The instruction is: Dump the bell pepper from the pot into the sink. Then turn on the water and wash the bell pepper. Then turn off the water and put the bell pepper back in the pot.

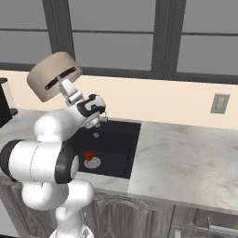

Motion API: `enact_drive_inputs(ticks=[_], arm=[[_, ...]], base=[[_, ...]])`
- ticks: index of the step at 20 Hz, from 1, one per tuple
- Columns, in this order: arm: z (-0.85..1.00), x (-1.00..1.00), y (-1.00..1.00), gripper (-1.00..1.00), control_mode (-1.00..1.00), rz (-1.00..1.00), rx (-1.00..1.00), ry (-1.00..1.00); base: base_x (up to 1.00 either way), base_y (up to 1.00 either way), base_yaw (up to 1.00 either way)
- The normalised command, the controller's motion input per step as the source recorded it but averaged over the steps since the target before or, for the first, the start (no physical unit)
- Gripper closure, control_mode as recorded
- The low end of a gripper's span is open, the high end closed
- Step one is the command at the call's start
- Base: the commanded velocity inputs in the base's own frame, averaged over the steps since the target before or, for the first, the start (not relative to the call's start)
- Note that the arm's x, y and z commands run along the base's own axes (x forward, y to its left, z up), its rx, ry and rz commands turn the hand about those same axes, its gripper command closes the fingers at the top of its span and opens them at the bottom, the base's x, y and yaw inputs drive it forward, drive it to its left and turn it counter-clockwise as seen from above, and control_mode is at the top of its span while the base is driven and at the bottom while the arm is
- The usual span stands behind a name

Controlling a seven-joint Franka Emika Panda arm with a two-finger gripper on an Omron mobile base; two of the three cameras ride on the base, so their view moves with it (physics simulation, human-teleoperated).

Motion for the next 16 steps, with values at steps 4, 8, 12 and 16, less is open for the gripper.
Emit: enact_drive_inputs(ticks=[4, 8, 12, 16], arm=[[0.01, -1.00, 1.00, 1.00, -1.00, 0.00, -0.29, -0.27], [0.00, -0.71, 0.90, 1.00, -1.00, 0.00, -0.49, -0.39], [0.00, 0.00, 0.77, 1.00, -1.00, 0.00, -0.67, -0.43], [-0.01, -0.08, 0.75, 1.00, -1.00, 0.00, -0.74, -0.43]], base=[[0.00, 0.00, 0.00], [0.00, 0.00, 0.00], [0.00, 0.00, 0.00], [0.00, 0.00, 0.00]])
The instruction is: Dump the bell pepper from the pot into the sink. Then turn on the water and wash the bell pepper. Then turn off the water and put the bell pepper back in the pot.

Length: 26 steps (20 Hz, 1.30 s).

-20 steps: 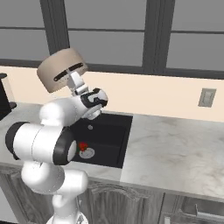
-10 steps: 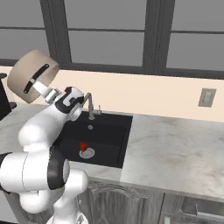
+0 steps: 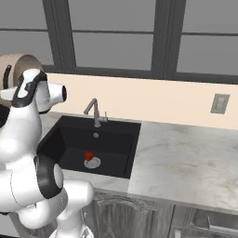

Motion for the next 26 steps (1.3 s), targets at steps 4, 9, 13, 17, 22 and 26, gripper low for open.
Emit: enact_drive_inputs(ticks=[4, 9, 13, 17, 22, 26], arm=[[-0.26, -0.28, 0.63, 1.00, -1.00, 0.00, -0.72, -0.35], [-0.27, -0.33, 0.38, 1.00, -1.00, 0.00, -0.69, -0.18], [-0.48, -0.40, 0.29, 1.00, -1.00, 0.00, -0.62, 0.00], [-0.82, -0.24, 0.20, 1.00, -1.00, 0.00, -0.51, 0.00], [-0.82, -0.06, 0.08, 1.00, -1.00, 0.00, -0.32, 0.00], [-0.74, -0.14, 0.21, 1.00, -1.00, 0.00, -0.15, 0.00]], base=[[0.00, 0.00, 0.00], [0.00, 0.00, 0.00], [0.00, 0.00, 0.00], [0.00, 0.00, 0.00], [0.00, 0.00, 0.00], [0.00, 0.00, 0.00]])
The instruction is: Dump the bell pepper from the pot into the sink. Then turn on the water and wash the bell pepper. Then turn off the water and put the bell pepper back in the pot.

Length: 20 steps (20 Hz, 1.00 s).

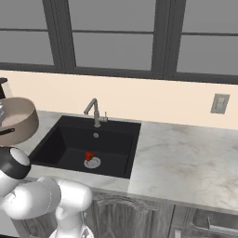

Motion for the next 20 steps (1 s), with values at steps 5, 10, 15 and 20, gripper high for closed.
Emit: enact_drive_inputs(ticks=[5, 10, 15, 20], arm=[[-0.65, -0.19, 0.29, 1.00, -1.00, 0.00, -0.08, 0.00], [-0.54, -0.11, 0.14, 1.00, -1.00, 0.00, -0.03, 0.00], [-0.24, 0.00, 0.02, 1.00, -1.00, 0.00, 0.00, 0.00], [-0.07, 0.00, 0.08, 1.00, -1.00, 0.00, 0.00, 0.00]], base=[[0.00, 0.00, 0.00], [0.00, 0.00, 0.00], [0.00, 0.00, 0.00], [0.00, 0.00, 0.00]])
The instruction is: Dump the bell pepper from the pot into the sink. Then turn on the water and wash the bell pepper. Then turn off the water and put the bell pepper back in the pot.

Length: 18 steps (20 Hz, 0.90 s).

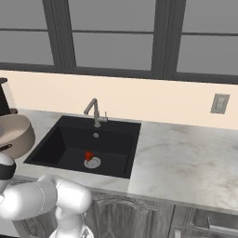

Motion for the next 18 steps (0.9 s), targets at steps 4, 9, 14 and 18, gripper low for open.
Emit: enact_drive_inputs(ticks=[4, 9, 14, 18], arm=[[-0.23, 0.00, 0.03, 1.00, -1.00, 0.00, 0.00, 0.00], [-0.38, 0.00, 0.01, -1.00, -1.00, 0.00, 0.00, 0.02], [-0.20, 0.00, 0.00, -1.00, -1.00, 0.00, 0.00, 0.01], [0.00, 0.00, -0.01, -1.00, -1.00, 0.00, 0.00, 0.00]], base=[[0.00, 0.00, 0.00], [0.00, 0.00, 0.00], [0.00, 0.00, 0.00], [0.00, 0.00, 0.00]])
